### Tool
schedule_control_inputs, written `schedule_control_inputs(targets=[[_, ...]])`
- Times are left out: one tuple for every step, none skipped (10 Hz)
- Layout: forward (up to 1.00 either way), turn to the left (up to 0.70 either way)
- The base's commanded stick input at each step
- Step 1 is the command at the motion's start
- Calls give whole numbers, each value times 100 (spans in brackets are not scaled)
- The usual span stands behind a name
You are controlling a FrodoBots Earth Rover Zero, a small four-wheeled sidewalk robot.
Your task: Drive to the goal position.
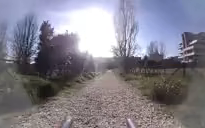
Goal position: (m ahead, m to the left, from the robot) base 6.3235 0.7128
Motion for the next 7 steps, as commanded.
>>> schedule_control_inputs(targets=[[50, 0], [50, 0], [50, 0], [50, 0], [50, 0], [50, 0], [50, 0]])
